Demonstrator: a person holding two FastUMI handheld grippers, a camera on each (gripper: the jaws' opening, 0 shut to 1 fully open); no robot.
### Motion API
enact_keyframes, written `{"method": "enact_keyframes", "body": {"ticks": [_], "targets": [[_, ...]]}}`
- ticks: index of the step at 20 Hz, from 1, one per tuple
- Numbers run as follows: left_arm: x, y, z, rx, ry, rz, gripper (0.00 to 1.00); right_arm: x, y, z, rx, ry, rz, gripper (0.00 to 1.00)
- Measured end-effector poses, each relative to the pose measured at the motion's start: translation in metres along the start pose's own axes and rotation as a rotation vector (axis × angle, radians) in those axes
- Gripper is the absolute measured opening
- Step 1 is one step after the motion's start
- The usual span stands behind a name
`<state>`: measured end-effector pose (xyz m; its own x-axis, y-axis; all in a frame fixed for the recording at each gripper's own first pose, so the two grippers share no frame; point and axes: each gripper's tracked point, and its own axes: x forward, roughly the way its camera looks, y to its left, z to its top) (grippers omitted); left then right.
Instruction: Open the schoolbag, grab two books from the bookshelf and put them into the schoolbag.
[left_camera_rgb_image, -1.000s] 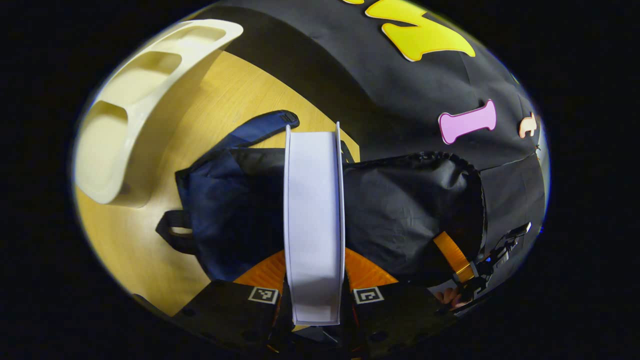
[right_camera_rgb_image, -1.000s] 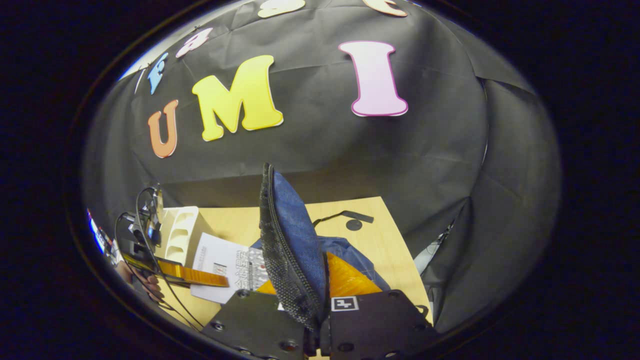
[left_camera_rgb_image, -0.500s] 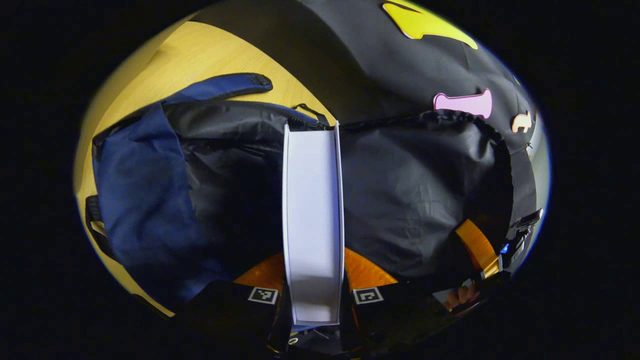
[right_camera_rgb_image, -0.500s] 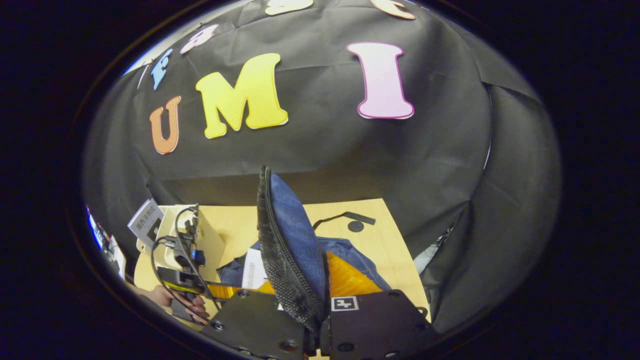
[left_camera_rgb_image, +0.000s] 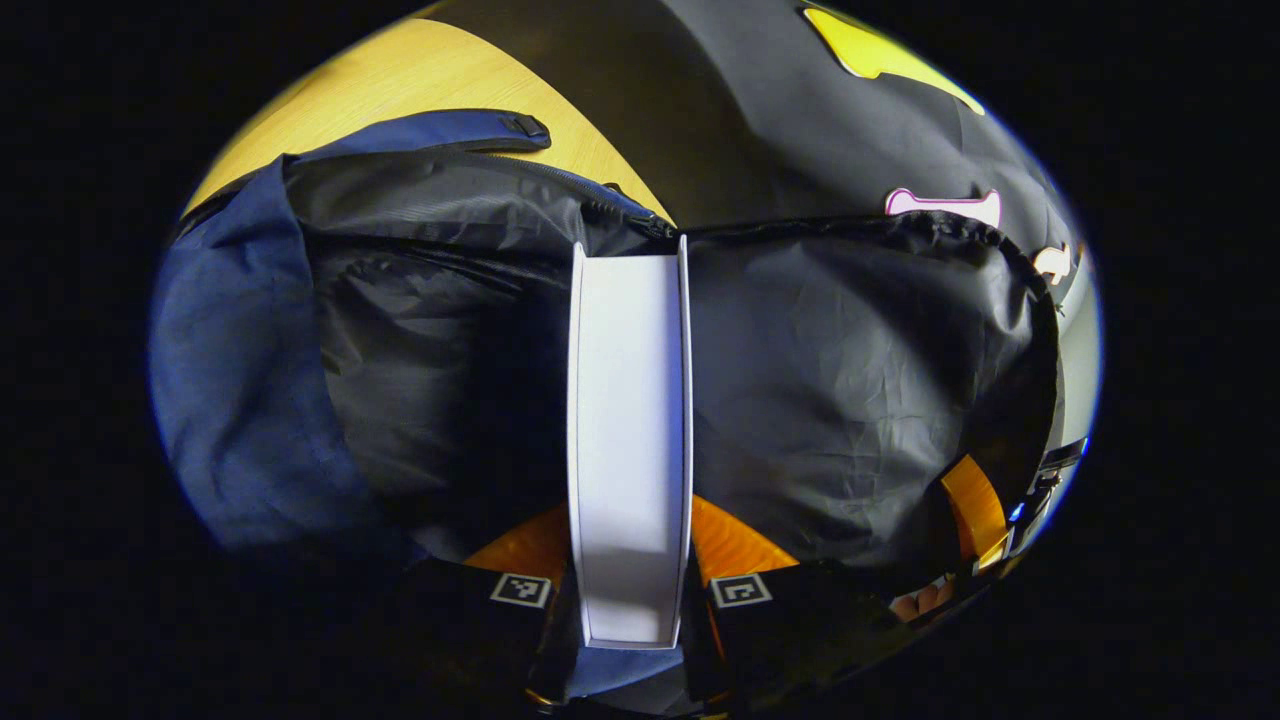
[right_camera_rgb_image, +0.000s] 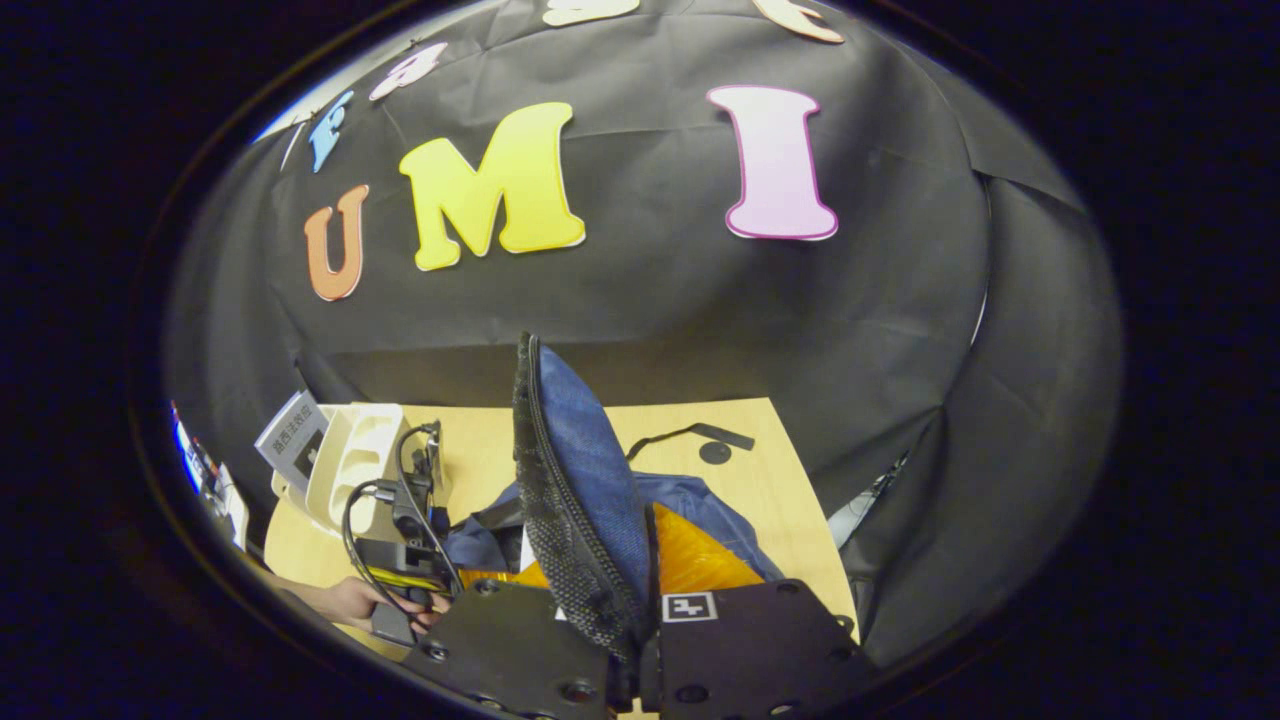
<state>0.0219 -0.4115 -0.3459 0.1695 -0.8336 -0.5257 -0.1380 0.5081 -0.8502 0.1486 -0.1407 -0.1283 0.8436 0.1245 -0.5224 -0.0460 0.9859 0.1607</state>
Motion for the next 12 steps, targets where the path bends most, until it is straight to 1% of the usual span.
{"method": "enact_keyframes", "body": {"ticks": [1,2,3,4,5,6,7,8,9,10,11,12], "targets": [[0.001,0.009,0.006,0.021,-0.009,0.048,0.46,0.0,0.001,0.0,0.001,0.001,0.001,0.0],[0.003,0.018,0.002,0.029,-0.004,0.094,0.5,0.0,0.002,0.0,0.004,0.0,0.003,0.0],[0.0,0.024,0.002,0.018,0.002,0.126,0.82,0.002,0.001,-0.001,0.004,0.001,0.007,0.01],[-0.005,0.032,-0.001,0.013,0.015,0.176,0.84,0.003,0.001,-0.001,0.003,0.001,0.01,0.0],[-0.012,0.044,-0.005,0.01,0.042,0.26,0.9,0.003,0.002,-0.002,0.0,0.0,0.012,0.0],[-0.018,0.053,-0.01,0.007,0.08,0.327,0.82,0.003,0.004,-0.002,-0.002,-0.001,0.016,0.0],[-0.03,0.057,-0.012,0.0,0.101,0.383,0.9,0.003,0.005,-0.005,-0.003,0.002,0.02,0.01],[-0.041,0.056,-0.011,0.013,0.104,0.409,0.9,0.002,0.006,-0.006,-0.001,0.004,0.025,0.01],[-0.054,0.055,-0.009,0.055,0.096,0.444,0.9,0.002,0.008,-0.007,-0.004,0.001,0.027,0.0],[-0.074,0.054,-0.002,0.122,0.076,0.493,0.9,0.002,0.008,-0.006,-0.013,-0.004,0.025,0.0],[-0.091,0.052,0.007,0.199,0.04,0.534,1.0,0.001,0.009,-0.007,-0.021,-0.008,0.025,0.01],[-0.101,0.047,0.015,0.272,0.002,0.56,0.92,0.001,0.011,-0.007,-0.024,-0.009,0.028,0.01]]}}
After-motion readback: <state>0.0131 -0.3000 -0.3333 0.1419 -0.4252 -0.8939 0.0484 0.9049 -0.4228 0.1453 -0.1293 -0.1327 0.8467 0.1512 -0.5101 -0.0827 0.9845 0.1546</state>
